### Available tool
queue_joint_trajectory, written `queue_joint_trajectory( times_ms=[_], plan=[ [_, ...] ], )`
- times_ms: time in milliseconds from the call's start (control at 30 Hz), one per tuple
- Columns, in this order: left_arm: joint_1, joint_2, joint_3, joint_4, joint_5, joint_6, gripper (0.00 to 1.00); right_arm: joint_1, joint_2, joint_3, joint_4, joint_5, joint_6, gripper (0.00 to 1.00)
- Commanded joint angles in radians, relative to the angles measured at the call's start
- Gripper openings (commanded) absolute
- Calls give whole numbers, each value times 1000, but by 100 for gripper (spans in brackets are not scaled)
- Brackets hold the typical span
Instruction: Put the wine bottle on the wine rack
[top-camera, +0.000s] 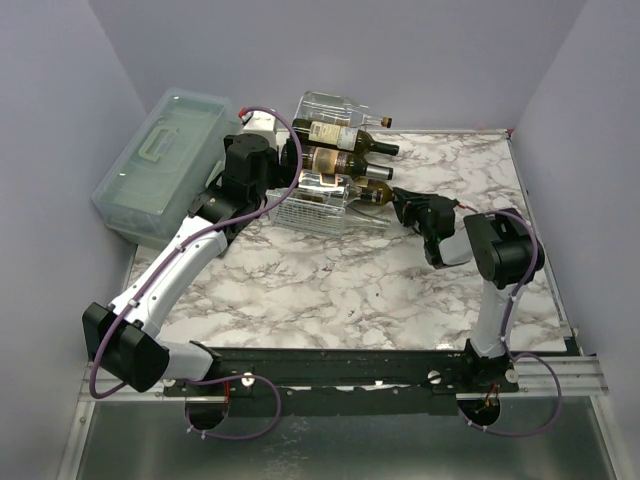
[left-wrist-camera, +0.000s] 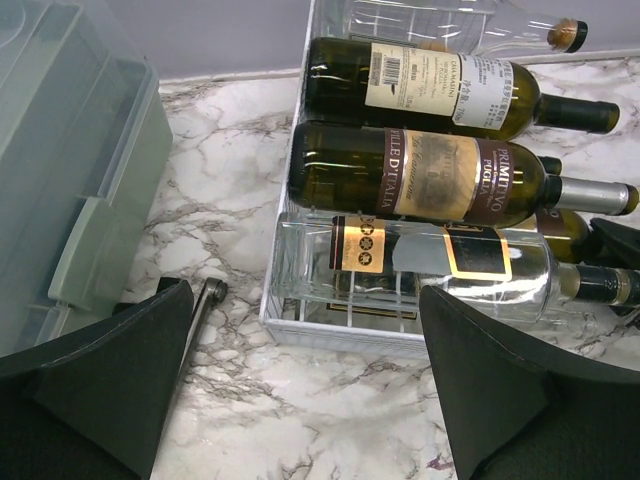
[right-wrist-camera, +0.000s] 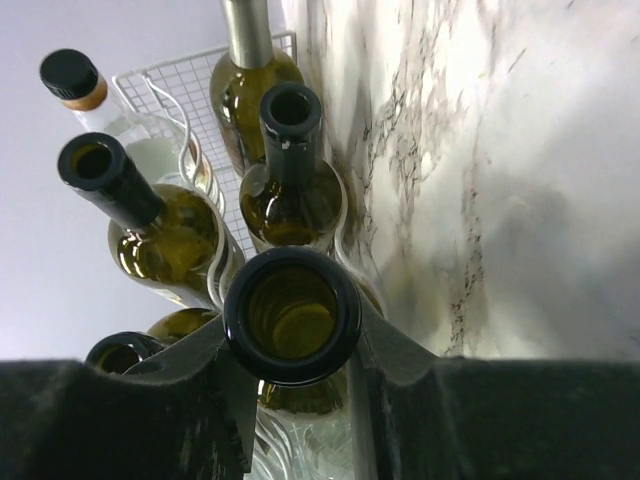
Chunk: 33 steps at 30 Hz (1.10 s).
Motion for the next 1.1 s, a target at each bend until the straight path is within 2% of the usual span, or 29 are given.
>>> queue_joint_trajectory(
  times_ms=[0,433,733,900,1067],
  plan=[
    [5,0,-2,11,26,-13,96,42,12,76,49,16,94,0],
    [7,2,0,8,42,-23,96,94,67,184,-11,17,102,0],
    [9,7,1,8,56,-31,96,115,102,215,1,5,118,1],
    [8,7,1,6,56,-32,96,117,148,213,97,-12,190,1],
    [10,11,3,7,63,-36,96,118,147,234,64,-18,168,1]
  ],
)
